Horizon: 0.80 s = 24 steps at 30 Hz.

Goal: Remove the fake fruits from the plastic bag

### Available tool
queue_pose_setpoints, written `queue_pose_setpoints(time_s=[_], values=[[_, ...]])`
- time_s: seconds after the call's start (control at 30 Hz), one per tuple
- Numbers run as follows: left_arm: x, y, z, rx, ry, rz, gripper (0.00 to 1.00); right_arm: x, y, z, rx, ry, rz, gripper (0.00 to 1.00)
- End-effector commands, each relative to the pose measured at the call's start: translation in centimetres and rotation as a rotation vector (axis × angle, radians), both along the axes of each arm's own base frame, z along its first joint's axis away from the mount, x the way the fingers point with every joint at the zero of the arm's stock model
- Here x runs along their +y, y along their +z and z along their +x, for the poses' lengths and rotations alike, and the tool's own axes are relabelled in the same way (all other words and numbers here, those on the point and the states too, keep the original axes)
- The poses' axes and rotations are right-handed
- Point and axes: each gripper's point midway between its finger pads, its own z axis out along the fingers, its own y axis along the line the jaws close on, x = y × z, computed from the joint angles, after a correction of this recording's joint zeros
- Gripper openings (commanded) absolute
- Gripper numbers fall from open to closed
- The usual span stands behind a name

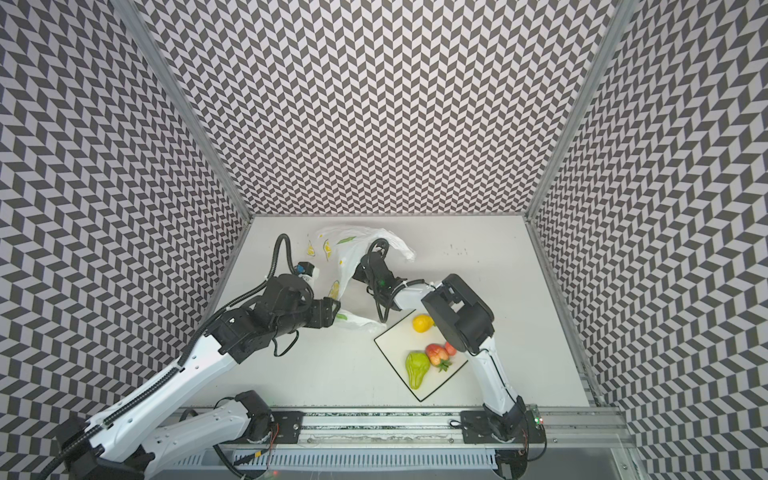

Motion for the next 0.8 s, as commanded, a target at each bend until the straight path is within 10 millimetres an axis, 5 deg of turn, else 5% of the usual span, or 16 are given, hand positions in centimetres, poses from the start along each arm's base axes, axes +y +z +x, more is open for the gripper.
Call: queue_pose_setpoints(time_s=[0.0,0.1,0.2,0.53,0.77], values=[[2.1,6.9,2.1,-0.175,0.136,-0.054,0.90,0.4,-0.4,-0.7,0.029,0.036,0.020,0.81],[3.8,9.8,4.5,-0.216,0.228,-0.086,0.93,0.2,-0.3,-1.1,0.039,0.043,0.028,0.80],[5.7,10.2,7.3,-0.180,0.313,-0.121,0.93,0.2,-0.2,-1.3,0.045,0.045,0.035,0.80],[9.8,3.8,18.8,0.017,0.495,-0.272,0.97,0.7,0.1,-2.0,0.072,0.078,0.061,0.80],[9.8,0.4,25.7,0.096,0.528,-0.465,0.99,0.9,0.5,-2.4,0.076,0.107,0.062,0.79]])
